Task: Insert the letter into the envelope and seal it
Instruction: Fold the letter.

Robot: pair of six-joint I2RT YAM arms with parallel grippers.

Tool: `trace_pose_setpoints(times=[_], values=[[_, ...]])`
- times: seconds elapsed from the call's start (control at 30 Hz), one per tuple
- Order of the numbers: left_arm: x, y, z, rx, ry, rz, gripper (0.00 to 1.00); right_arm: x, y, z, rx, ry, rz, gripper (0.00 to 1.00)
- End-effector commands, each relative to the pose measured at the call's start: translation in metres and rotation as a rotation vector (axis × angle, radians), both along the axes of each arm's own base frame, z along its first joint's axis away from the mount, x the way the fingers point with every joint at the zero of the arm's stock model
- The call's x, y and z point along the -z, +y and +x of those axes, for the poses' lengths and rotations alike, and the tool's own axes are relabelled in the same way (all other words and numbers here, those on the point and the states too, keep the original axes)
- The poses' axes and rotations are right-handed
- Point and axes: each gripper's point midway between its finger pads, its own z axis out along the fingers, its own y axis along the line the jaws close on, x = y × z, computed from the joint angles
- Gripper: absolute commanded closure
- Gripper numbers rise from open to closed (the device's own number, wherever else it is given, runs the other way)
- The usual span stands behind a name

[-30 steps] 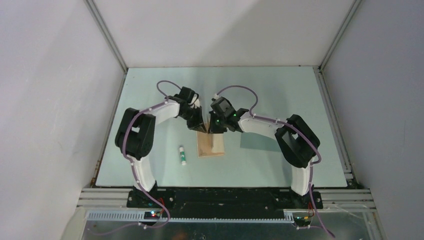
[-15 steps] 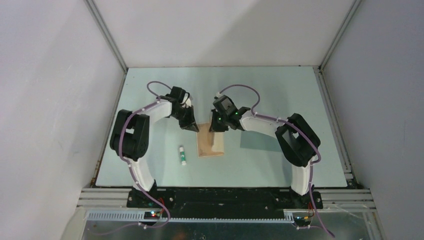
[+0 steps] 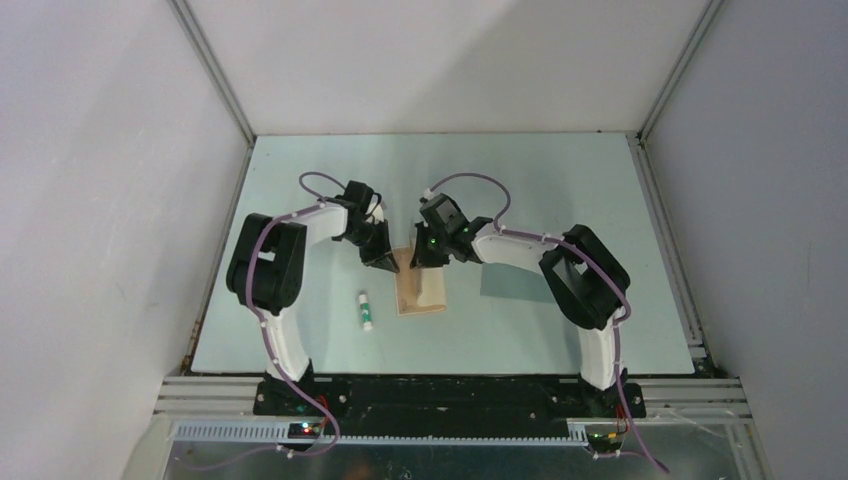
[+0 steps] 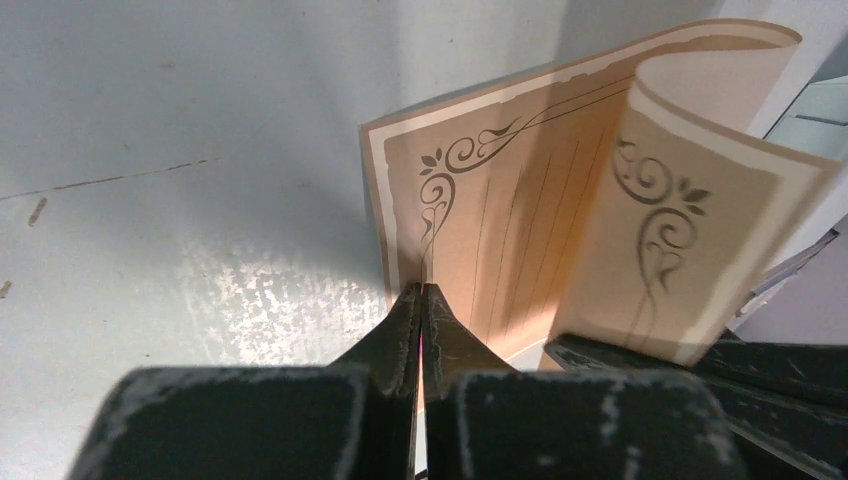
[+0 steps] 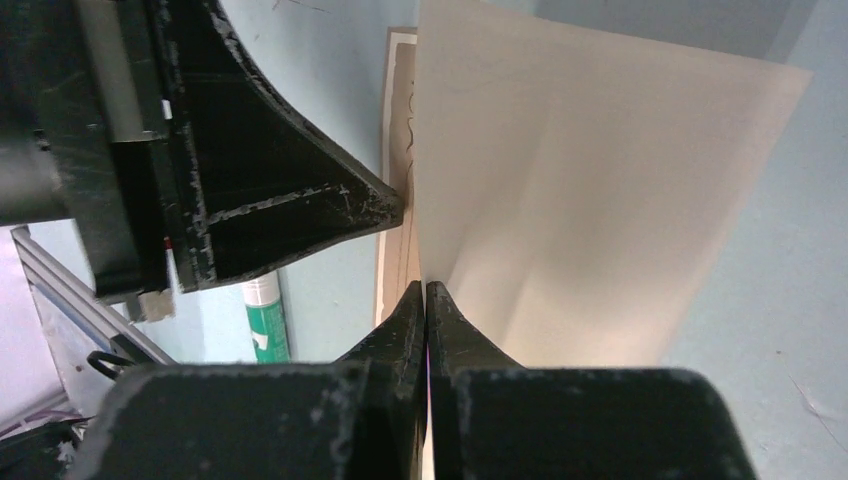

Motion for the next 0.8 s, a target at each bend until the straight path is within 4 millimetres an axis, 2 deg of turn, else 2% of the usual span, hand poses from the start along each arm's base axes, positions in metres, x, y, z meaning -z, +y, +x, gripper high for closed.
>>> trace_pose_setpoints(times=[0.0, 0.07, 0.13, 0.17, 0.2, 0.27, 0.33, 0.6, 0.7, 0.77], values=[[0.0132, 0.0046, -0.0014, 0.004, 0.003, 0.028, 1.00, -0.0028, 0.0158, 0.0081, -0.039, -0.037, 0.031, 1.00], [0.0124, 0.0044, -0.0012, 0.006, 0.001, 0.026, 1.00, 0.0008, 0.0153, 0.0083, -0.041, -0.035, 0.023, 1.00], [0.0130, 0.0045, -0.0019, 0.007, 0.003, 0.027, 1.00, 0.0032, 0.0149, 0.0082, -0.040, -0.030, 0.019, 0.82], [0.0133, 0.0046, -0.0023, 0.007, 0.005, 0.027, 1.00, 0.0036, 0.0145, 0.0082, -0.038, -0.028, 0.016, 0.76], [0.0134, 0.0045, -0.0023, 0.008, 0.005, 0.026, 1.00, 0.0039, 0.0141, 0.0081, -0.036, -0.027, 0.014, 0.63], [0.0134, 0.0042, -0.0020, 0.008, 0.006, 0.026, 1.00, 0.0033, 0.0139, 0.0078, -0.035, -0.026, 0.014, 0.46], [0.0135, 0.0038, -0.0025, 0.009, 0.007, 0.025, 1.00, 0.0014, 0.0146, 0.0079, -0.037, -0.028, 0.020, 0.39], [0.0142, 0.0041, -0.0032, 0.011, 0.010, 0.024, 1.00, -0.0010, 0.0196, 0.0085, -0.037, -0.019, 0.052, 0.38], [0.0153, 0.0043, -0.0040, 0.013, 0.014, 0.025, 1.00, -0.0008, 0.0208, 0.0096, -0.035, -0.015, 0.062, 0.44], [0.0149, 0.0041, -0.0039, 0.014, 0.014, 0.023, 1.00, -0.0001, 0.0214, 0.0115, -0.032, -0.009, 0.073, 0.55]])
